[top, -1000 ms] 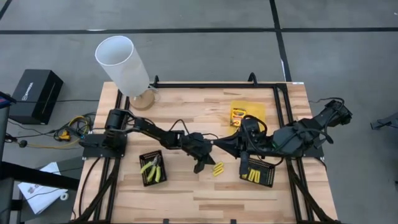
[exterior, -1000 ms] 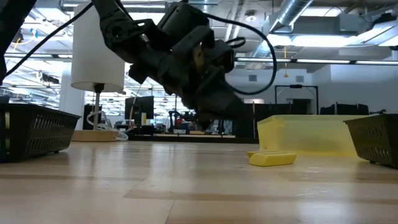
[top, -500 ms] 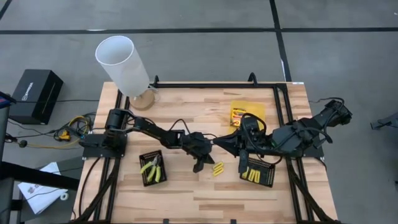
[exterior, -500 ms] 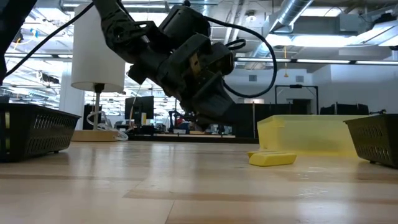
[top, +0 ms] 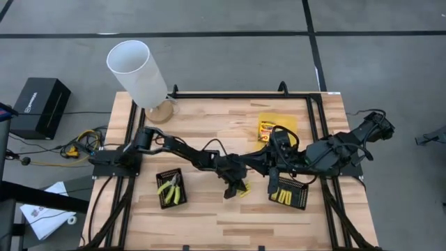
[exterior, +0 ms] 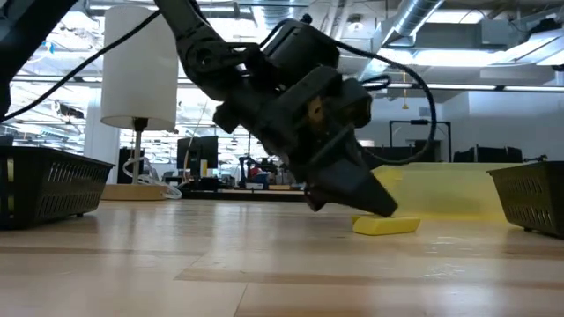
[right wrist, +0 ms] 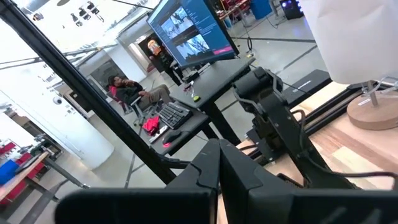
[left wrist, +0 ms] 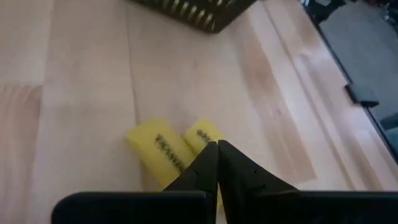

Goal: Pick & Place School Supplies
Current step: Put the eraser into the right black bin

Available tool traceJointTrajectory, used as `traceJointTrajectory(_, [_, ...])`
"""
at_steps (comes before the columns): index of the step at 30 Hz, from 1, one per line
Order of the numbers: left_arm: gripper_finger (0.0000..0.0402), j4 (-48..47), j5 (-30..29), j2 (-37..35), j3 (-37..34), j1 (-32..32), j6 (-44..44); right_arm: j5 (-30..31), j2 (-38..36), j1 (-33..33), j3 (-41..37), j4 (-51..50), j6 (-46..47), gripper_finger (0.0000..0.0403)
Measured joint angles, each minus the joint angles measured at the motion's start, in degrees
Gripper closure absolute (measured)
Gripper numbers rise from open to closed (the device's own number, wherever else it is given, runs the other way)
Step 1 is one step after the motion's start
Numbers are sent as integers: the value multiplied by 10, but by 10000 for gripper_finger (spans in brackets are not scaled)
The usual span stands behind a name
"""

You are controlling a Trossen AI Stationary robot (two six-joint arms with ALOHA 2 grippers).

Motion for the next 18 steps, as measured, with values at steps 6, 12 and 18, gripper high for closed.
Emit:
traceJointTrajectory(6, [401,-8,1,4,9,10,5,0,0,17,0,2,6,403])
traceJointTrajectory(12, [401,-25,1,-20,8,32,14,1,0,20,0,1,5,403])
traceJointTrajectory(18, [401,-55,3,-25,8,39,38,2,0,20,0,1,1,403])
